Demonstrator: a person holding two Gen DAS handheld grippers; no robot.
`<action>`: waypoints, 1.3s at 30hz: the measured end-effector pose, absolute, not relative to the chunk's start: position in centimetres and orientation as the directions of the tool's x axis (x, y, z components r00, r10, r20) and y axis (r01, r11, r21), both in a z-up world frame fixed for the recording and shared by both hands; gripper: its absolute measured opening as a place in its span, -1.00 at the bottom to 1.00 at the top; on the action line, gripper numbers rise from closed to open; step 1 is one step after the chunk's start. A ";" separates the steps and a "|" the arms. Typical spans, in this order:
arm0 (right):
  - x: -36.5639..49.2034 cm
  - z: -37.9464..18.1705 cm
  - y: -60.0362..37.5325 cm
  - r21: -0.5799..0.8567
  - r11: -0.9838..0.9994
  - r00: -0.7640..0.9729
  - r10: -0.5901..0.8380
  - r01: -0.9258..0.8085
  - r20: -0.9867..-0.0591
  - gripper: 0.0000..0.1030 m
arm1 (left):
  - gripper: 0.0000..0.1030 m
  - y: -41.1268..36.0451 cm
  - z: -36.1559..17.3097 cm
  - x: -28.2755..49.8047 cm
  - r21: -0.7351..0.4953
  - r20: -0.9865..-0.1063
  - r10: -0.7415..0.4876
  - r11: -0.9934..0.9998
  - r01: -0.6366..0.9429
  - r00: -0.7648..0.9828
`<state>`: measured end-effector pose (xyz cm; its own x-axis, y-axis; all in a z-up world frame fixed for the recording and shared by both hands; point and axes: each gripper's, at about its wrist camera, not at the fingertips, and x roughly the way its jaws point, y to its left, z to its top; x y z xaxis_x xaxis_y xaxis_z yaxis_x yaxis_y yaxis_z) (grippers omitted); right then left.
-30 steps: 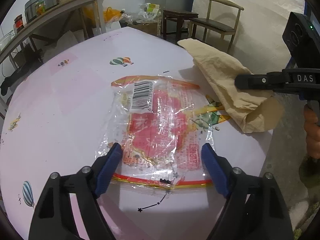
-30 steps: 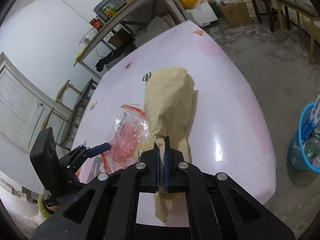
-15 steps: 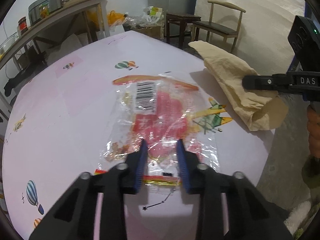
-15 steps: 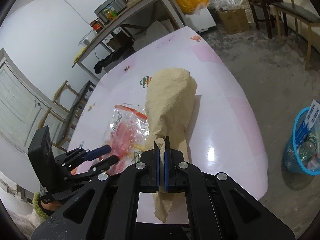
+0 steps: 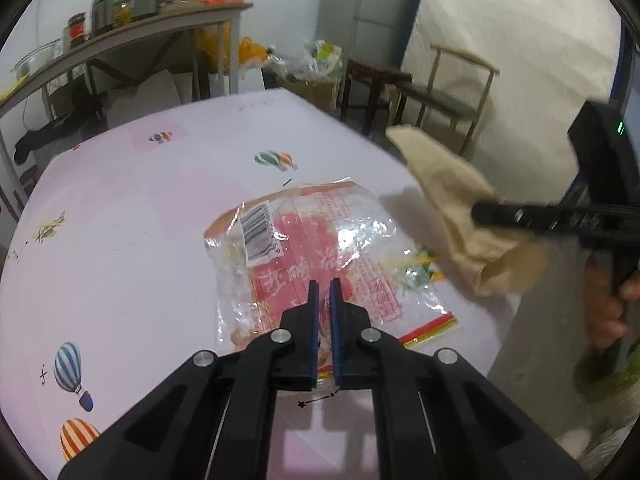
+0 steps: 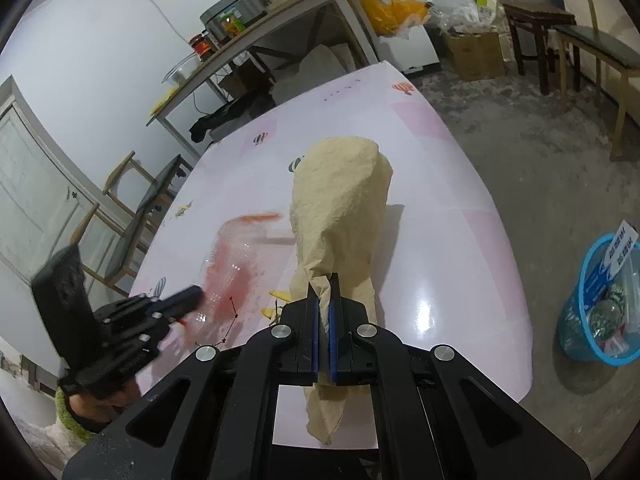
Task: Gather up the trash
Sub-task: 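Grasp the clear bag with red contents with the left tool while the right tool holds the cloth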
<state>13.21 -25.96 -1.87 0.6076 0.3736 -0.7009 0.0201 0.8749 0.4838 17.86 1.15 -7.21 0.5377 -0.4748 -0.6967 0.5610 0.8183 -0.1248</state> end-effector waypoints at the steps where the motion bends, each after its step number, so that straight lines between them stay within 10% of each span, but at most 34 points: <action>1: 13.2 -1.8 -25.9 0.485 0.875 0.608 0.376 0.017 -0.699 -0.95 | -0.92 1.4 -6.9 17.7 -0.130 -0.690 -0.479 0.819 0.558 0.543; 18: 12.9 -1.2 -25.5 0.489 0.872 0.612 0.384 0.005 -0.691 -0.95 | -0.82 2.0 -5.3 16.9 -0.173 -0.662 -0.528 0.798 0.578 0.531; 31: 13.5 -2.1 -25.9 0.520 0.854 0.600 0.403 0.024 -0.691 -0.95 | 0.61 0.1 -7.6 13.1 0.006 -0.726 -0.466 0.731 0.683 0.506; 39: 13.3 -2.6 -26.6 0.546 0.837 0.597 0.418 0.040 -0.685 -0.94 | 0.64 -0.3 -10.4 14.2 0.058 -0.783 -0.387 0.735 0.676 0.487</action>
<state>13.31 -26.55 -2.59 0.5967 0.4179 -0.6850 0.0403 0.8370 0.5457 14.21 -0.32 -10.42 0.4874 -0.3868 -0.7828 0.6760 0.7346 0.0579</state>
